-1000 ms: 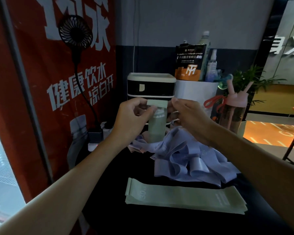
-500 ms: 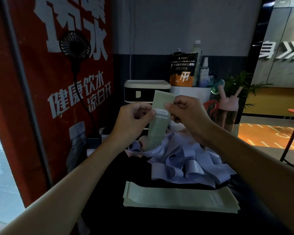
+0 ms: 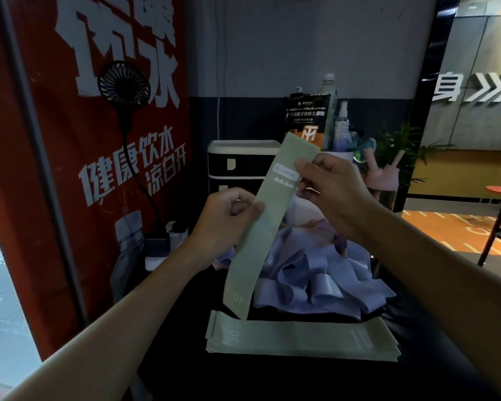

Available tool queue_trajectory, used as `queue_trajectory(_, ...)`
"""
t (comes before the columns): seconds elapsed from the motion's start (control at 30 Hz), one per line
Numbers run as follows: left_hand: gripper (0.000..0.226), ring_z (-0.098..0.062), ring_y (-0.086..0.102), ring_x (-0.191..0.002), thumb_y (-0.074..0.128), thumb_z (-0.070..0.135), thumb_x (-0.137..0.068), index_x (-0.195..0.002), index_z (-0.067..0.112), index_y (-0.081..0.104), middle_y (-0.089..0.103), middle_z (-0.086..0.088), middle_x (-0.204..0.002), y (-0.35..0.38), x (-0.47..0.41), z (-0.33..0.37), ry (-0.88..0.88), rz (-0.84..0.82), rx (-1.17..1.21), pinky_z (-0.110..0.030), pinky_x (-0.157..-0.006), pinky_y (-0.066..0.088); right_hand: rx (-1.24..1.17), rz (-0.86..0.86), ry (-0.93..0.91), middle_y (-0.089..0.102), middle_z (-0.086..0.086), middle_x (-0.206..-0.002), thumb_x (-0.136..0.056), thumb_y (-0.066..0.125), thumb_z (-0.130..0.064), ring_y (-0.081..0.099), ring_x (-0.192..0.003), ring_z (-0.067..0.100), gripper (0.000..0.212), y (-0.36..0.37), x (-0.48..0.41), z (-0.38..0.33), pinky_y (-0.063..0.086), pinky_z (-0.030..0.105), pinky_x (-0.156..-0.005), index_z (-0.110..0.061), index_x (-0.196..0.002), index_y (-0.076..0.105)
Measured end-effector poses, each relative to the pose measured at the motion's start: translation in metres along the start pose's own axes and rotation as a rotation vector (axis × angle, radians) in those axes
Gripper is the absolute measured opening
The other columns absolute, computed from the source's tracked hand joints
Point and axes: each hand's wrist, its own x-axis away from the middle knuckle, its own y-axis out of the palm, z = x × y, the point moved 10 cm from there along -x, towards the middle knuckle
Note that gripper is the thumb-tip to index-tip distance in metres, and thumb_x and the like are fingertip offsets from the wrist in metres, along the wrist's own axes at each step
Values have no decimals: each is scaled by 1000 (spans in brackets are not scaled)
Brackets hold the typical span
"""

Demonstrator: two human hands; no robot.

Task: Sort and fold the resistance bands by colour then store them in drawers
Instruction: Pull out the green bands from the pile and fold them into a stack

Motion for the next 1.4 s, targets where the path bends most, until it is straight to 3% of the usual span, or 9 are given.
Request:
queue_trajectory(0.17,13,-15,67,-70,65,6,-94,-94,-6,68,74,-17,-83,-5,0,6,26,-15,-23,-22,-64,54,94,48,70,66,6,-91,-90,64,-7,58,-85,20,15,-25,2,15,40,32,-69,-15,-103,62)
queue_trajectory(0.43,9,-11,62,-68,68,14,-93,-101,9,70,71,-4,-75,5,7,9,19,-67,-132,-20,-64,48,343,69,38,72,12,-94,-92,63,-12,69,-93,34,9,-48,14,24,55,58,-87,-8,-98,69)
queue_trajectory(0.63,30,-19,73,-77,67,19,-94,-122,20,56,77,-11,-87,19,28,-19,-210,-278,-66,-31,-70,58,249,131,55,64,24,-81,-92,63,-6,65,-61,30,9,-72,31,36,55,43,-56,2,-89,65)
queue_trajectory(0.77,24,-7,72,-68,63,13,-95,-119,15,59,76,3,-74,17,43,-28,-239,-335,-69,-20,-59,55,226,169,58,62,37,-93,-89,64,-3,60,-73,34,16,-97,47,51,52,50,-72,11,-97,63)
queue_trajectory(0.87,25,-12,72,-74,66,18,-94,-119,15,63,77,-6,-81,9,50,-38,-247,-357,-136,-22,-64,55,262,170,82,63,34,-95,-89,65,-5,60,-77,29,13,-112,62,68,51,40,-71,6,-96,66)
queue_trajectory(1.03,23,-4,67,-64,67,16,-92,-115,18,65,76,0,-77,-2,61,-57,-308,-347,-149,-16,-57,48,298,178,93,65,7,-79,-92,62,-4,60,-62,9,4,-129,88,82,47,19,-54,-4,-93,66)
queue_trajectory(1.17,32,-14,69,-80,69,9,-89,-119,19,62,75,-11,-86,-11,72,-73,-346,-345,-60,-21,-72,53,282,247,62,65,15,-87,-90,63,0,63,-74,20,16,-147,106,89,51,32,-63,-16,-92,63)
queue_trajectory(1.3,36,-21,72,-88,67,1,-89,-122,12,61,73,-17,-97,-17,84,-86,-383,-258,90,-25,-74,57,384,254,46,66,10,-87,-88,64,3,66,-72,12,25,-156,121,101,52,16,-55,-13,-105,54)
queue_trajectory(1.4,33,-26,72,-88,68,2,-89,-120,12,62,74,-20,-98,-24,92,-96,-408,-138,95,-28,-75,59,465,253,19,65,11,-81,-88,65,1,62,-66,16,33,-158,132,110,49,14,-51,-28,-90,48)
